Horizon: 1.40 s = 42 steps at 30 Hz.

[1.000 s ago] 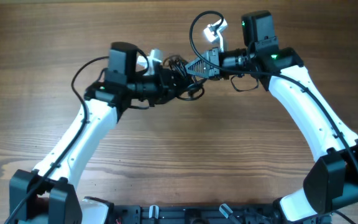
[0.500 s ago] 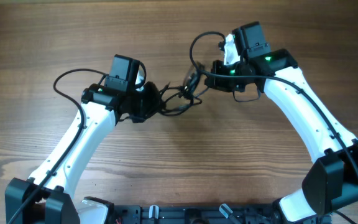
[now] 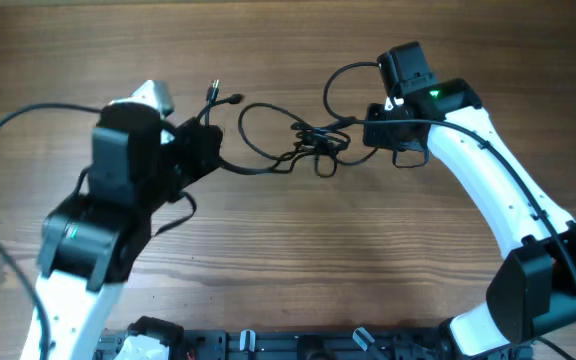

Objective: Untangle cables

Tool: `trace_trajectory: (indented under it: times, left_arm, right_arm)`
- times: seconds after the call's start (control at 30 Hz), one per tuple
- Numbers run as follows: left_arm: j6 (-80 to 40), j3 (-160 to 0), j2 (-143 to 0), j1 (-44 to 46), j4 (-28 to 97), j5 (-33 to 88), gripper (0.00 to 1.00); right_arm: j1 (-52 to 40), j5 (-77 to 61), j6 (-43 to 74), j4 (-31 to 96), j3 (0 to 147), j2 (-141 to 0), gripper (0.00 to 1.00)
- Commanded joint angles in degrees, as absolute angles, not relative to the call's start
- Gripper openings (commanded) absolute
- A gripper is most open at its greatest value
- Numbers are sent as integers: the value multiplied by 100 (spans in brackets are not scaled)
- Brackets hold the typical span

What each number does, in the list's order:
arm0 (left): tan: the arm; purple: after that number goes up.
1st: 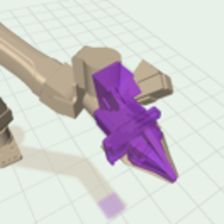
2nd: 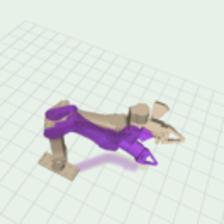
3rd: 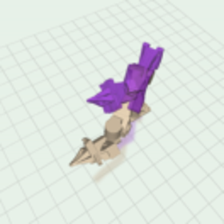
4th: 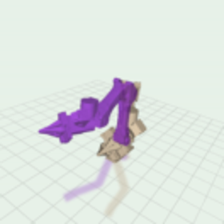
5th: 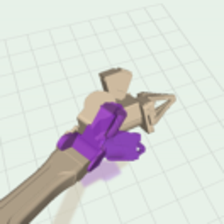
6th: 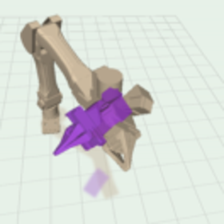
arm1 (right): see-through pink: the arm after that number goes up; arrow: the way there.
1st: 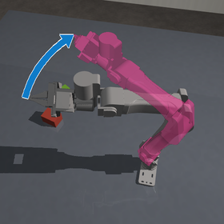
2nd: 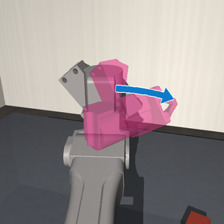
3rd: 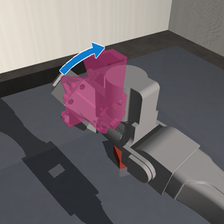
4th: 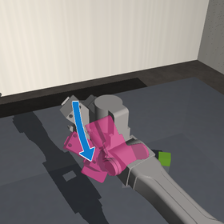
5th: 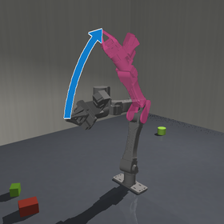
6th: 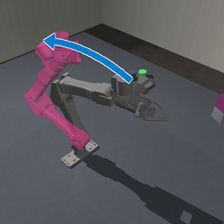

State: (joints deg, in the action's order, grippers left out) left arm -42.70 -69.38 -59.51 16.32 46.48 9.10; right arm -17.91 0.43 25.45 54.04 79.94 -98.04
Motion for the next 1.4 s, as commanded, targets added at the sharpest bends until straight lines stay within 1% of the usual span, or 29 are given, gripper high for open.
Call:
trace_trajectory:
  times: [0.0, 0.1, 0.27, 0.33, 0.47, 0.57, 0.67, 0.77, 0.83, 0.9, 0.93, 1.0, 1.1, 1.13, 1.2, 1.23, 1.27, 1.3, 1.33, 1.37]
  left_arm:
    - [-4285, -7057, -5577, 1546, 4510, 1109, 4]
    - [-4283, -7057, -5295, 1090, 4042, 1081, 4]
    - [-4285, -7057, -4987, -180, 3481, 893, 4]
    - [-4285, -7057, -4939, -270, 3450, 893, 4]
    - [-4281, -7052, -5186, -270, 4163, 888, 4]
    - [-4241, -7052, -5728, -268, 4740, 913, 4]
    - [-4215, -7050, -6606, -242, 5793, 1083, 4]
    - [-3660, -7015, -7609, -156, 6160, 1061, 4]
    - [-3489, -6997, -8221, -156, 6156, 899, 4]
    - [-3540, -6997, -9122, -217, 6040, 128, 4]
    - [-3538, -6997, -9341, -259, 5957, 34, 4]
    - [-3551, -6997, -9583, -390, 5787, -54, 4]
    - [-3601, -7000, -9557, -587, 5673, -58, 4]
    - [-3601, -7011, -9555, -659, 5660, -51, 4]
    - [-3507, -7022, -9393, -655, 5677, -5, 4]
    - [-3385, -7037, -9260, -650, 5677, 139, 4]
    - [-3242, -7085, -9080, -650, 5677, 357, 8]
    - [-3168, -7120, -8879, -650, 5675, 552, 23]
    - [-3164, -7137, -8527, -650, 5675, 792, 40]
    - [-3030, -7137, -8283, -650, 5662, 1007, 55]
  right_arm:
    - [-1715, -3, 2403, 5494, 7902, -9907, 4]
    - [-1710, -3, 2412, 5465, 7778, -9909, 4]
    - [-1586, -8, 2443, 5057, 7225, -9981, 4]
    - [-1542, -47, 2449, 4998, 7074, -10064, 4]
    - [-1452, -287, 2399, 5019, 7070, -10254, 4]
    - [-1282, -311, 2397, 5015, 7074, -10254, 4]
    - [-762, -740, 2237, 4993, 7266, -10254, 4]
    - [-405, -755, 2257, 4827, 7328, -10254, 4]
    - [-172, -757, 2305, 4687, 7328, -10256, 4]
    - [311, -908, 2418, 4547, 7328, -10254, 4]
    - [471, -937, 2440, 4539, 7328, -10254, 4]
    - [827, -1135, 2458, 4530, 7328, -10254, 4]
    - [941, -1444, 2373, 4536, 7328, -10254, 4]
    - [928, -1638, 2093, 4539, 7328, -10254, 8]
    - [930, -1789, 1903, 4611, 7330, -10217, 25]
    - [926, -1826, 1826, 4644, 7347, -10149, 31]
    - [919, -1900, 1798, 4694, 7393, -10071, 35]
    - [919, -2034, 1765, 4722, 7439, -9933, 40]
    - [919, -2263, 1636, 4720, 7472, -9743, 47]
    - [917, -2416, 1594, 4718, 7474, -9557, 50]
